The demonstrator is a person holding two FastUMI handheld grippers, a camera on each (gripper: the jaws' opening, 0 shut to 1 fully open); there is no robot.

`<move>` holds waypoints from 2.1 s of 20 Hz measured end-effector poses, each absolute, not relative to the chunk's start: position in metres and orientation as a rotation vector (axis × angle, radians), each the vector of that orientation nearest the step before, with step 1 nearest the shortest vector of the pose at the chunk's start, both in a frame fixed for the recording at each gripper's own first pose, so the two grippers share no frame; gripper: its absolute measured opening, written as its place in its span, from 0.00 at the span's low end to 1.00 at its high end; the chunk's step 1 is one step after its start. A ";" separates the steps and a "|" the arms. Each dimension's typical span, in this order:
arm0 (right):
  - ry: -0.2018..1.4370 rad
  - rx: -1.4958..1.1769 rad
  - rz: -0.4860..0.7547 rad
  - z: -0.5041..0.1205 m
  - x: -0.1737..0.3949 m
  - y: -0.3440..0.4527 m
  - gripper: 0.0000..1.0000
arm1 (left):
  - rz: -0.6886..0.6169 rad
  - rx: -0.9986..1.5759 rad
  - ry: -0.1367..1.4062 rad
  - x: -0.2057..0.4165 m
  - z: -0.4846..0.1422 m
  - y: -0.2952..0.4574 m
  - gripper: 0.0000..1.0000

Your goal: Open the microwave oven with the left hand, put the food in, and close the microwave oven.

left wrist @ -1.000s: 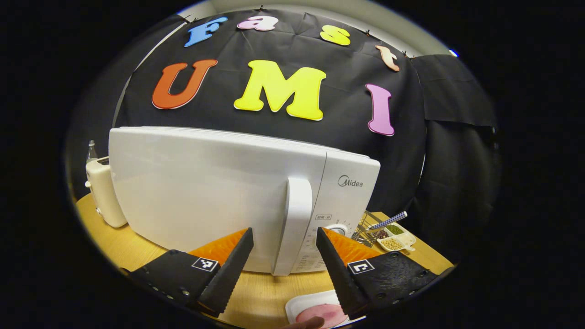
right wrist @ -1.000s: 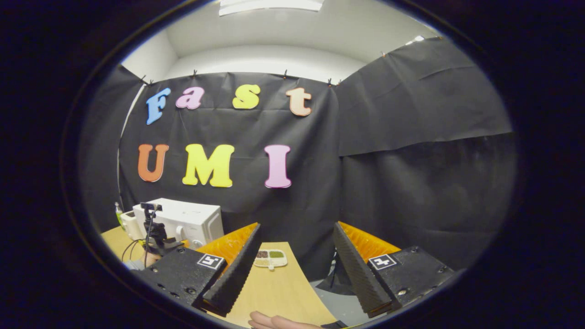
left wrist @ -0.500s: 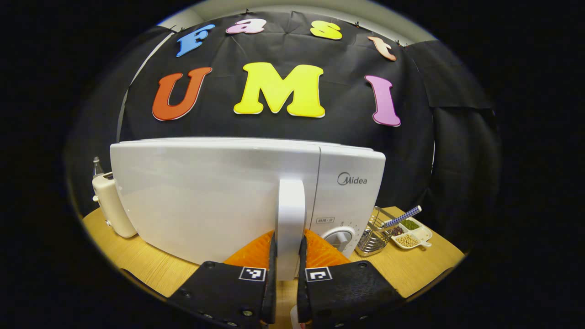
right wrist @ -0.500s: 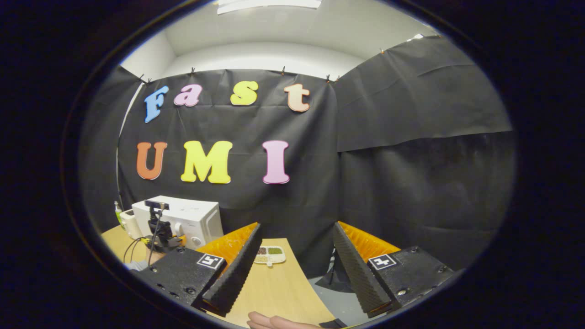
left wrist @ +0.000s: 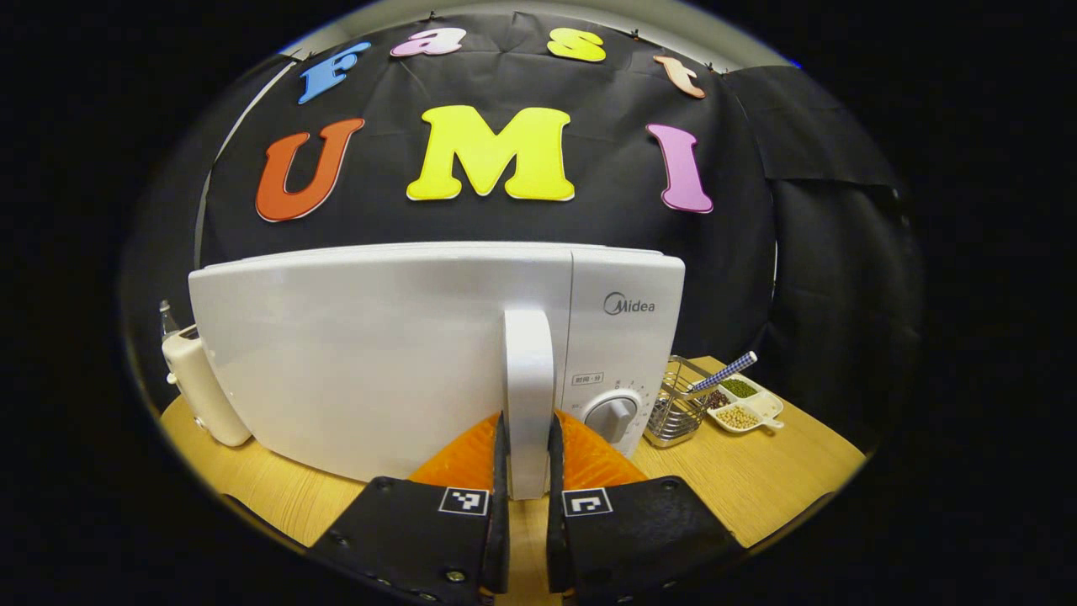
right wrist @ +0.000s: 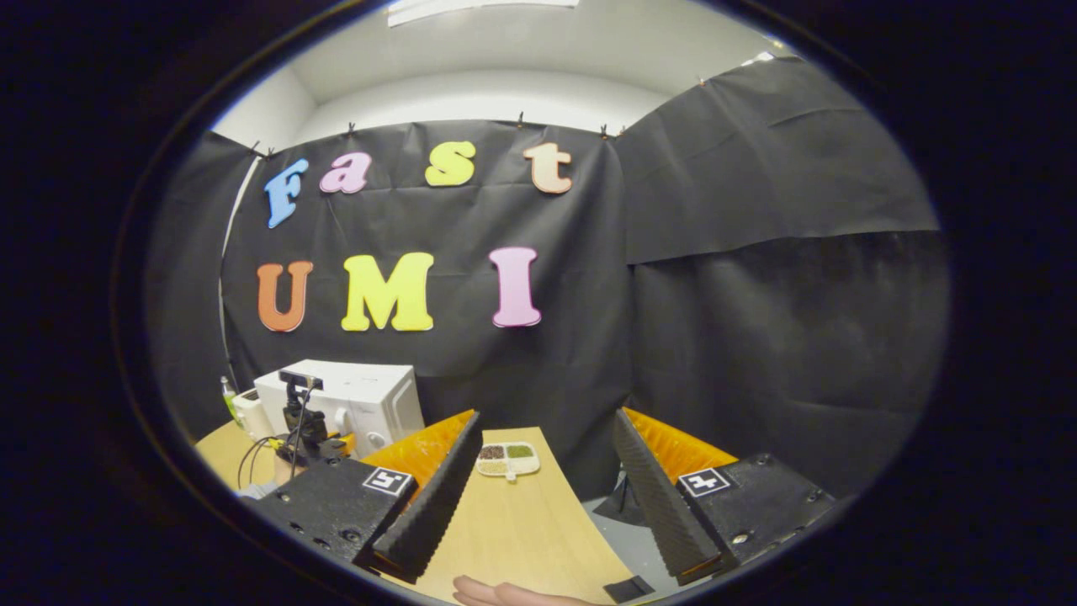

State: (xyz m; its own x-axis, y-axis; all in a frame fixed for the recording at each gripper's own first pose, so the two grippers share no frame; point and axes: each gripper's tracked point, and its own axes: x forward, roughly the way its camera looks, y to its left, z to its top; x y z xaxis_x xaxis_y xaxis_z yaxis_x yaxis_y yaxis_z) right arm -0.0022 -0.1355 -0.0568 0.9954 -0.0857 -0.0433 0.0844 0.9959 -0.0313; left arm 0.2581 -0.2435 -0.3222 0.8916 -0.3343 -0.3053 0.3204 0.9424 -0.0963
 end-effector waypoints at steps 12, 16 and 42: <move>0.030 -0.029 -0.099 -0.065 0.004 -0.145 1.00 | -0.285 -0.124 0.345 0.212 -0.316 -0.226 0.06; 0.017 -0.020 -0.091 -0.062 -0.002 -0.132 1.00 | -0.377 -0.106 0.312 0.171 -0.311 -0.202 0.08; 0.092 -0.105 0.130 -0.088 0.020 0.021 0.95 | -0.026 -0.056 0.167 -0.005 -0.227 0.077 0.93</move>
State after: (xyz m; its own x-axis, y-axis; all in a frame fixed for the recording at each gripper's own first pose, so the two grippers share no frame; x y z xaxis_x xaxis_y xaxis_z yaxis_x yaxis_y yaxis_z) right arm 0.0201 0.0207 -0.0884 0.9873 0.1244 -0.0987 -0.1341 0.9861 -0.0986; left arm -0.0048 0.0767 -0.2273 0.9858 -0.0310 -0.1652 0.0217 0.9981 -0.0580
